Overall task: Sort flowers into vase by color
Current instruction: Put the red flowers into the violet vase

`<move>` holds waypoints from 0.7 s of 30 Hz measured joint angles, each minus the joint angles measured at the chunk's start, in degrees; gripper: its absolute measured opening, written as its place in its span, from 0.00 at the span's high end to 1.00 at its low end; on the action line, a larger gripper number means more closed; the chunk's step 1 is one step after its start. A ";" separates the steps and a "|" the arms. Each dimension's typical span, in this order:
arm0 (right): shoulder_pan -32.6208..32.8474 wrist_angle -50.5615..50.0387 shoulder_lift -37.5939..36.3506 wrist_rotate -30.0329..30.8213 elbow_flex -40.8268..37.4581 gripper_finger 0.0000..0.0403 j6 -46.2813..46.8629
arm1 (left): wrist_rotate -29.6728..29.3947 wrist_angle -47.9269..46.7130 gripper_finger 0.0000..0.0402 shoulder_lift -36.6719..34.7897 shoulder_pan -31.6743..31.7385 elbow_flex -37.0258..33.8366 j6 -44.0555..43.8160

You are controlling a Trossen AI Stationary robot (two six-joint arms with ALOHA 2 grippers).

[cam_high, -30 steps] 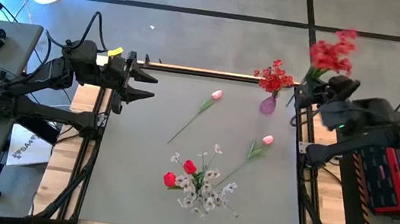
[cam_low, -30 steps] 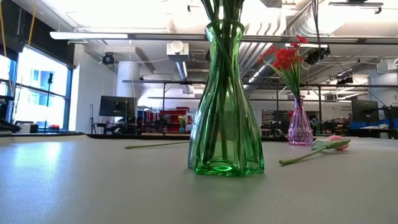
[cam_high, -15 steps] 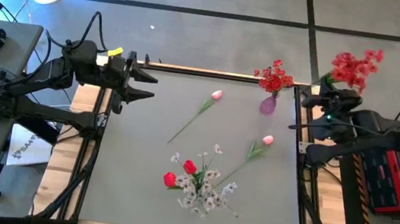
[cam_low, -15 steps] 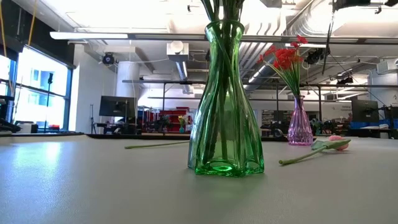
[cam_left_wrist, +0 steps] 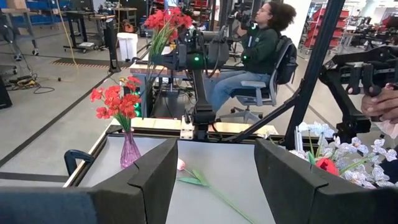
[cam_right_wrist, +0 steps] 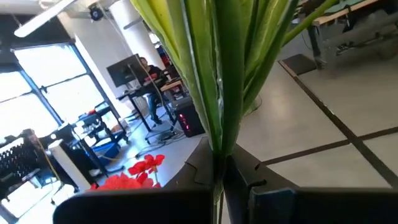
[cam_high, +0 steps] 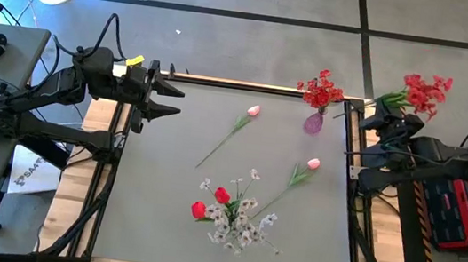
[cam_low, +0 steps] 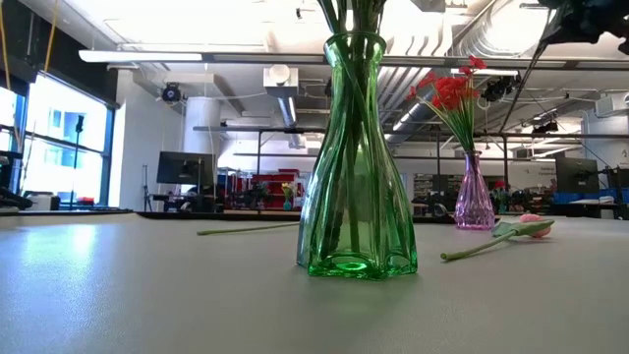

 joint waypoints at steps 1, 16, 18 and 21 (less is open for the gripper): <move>-0.08 0.63 0.28 0.01 0.00 1.00 -0.51 | 0.01 0.02 0.50 0.00 0.00 0.00 0.00; -9.25 15.04 8.74 0.01 0.00 1.00 -7.88 | 0.01 0.02 0.50 0.00 0.00 0.00 0.00; -10.82 18.53 9.84 0.04 0.00 1.00 -11.40 | 0.01 0.02 0.50 0.00 0.00 0.00 0.00; -13.45 21.88 12.10 0.01 0.00 1.00 -13.60 | 0.01 0.02 0.50 0.00 0.00 0.01 0.00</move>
